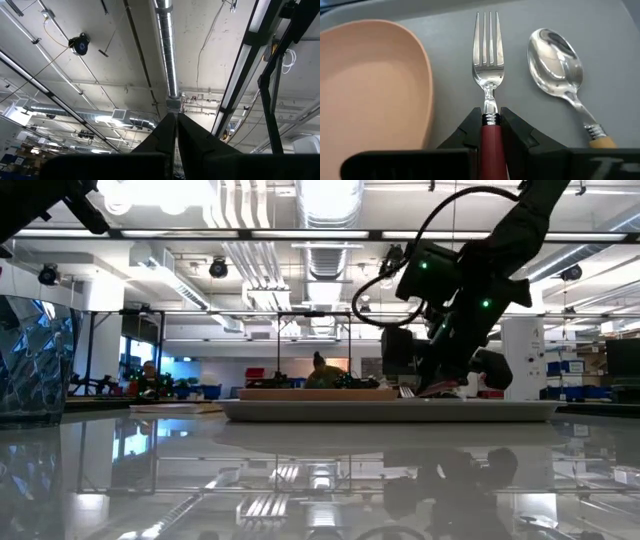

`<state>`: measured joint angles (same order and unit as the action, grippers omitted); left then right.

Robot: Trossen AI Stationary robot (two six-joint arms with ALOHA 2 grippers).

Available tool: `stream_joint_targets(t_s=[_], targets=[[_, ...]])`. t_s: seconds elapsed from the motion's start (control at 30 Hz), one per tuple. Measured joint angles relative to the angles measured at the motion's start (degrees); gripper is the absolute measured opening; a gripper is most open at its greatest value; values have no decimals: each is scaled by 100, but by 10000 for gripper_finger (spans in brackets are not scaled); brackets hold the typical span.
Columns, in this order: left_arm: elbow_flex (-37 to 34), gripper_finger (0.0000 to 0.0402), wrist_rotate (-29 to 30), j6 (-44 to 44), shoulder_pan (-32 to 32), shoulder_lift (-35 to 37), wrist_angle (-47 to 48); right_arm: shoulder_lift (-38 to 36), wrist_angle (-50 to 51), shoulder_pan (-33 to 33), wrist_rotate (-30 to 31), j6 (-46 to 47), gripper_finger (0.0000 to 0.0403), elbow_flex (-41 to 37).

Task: Pick and place plate/cup/fork/spoon on tray
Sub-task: Put the pink fork on the gray tray to the right of the orange plate, then put the blue cup on the gray tray to the top right of the orange plate

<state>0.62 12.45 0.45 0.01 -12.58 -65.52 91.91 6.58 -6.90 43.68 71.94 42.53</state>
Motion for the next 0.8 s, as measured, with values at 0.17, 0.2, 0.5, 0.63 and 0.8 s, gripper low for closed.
stream_joint_targets(t_s=[0.17, 0.2, 0.5, 0.63, 0.8], targets=[[0, 0, 1, 0, 0, 2, 0, 250, -12, 0, -22, 193, 44, 34], [0, 0, 0, 0, 0, 1, 0, 323, -10, 2, -22, 250, 55, 32], [0, 0, 0, 0, -1, 1, 23, 239, 80, 37, -281, 145, 174, 31], [140, 0, 1, -12, -2, -5, 584, -385, 359, 39, -537, -494, 202, 32], [963, 0, 24, -453, -2, -498, 2275, -1446, 643, 175, -849, -1963, 210, 32]])
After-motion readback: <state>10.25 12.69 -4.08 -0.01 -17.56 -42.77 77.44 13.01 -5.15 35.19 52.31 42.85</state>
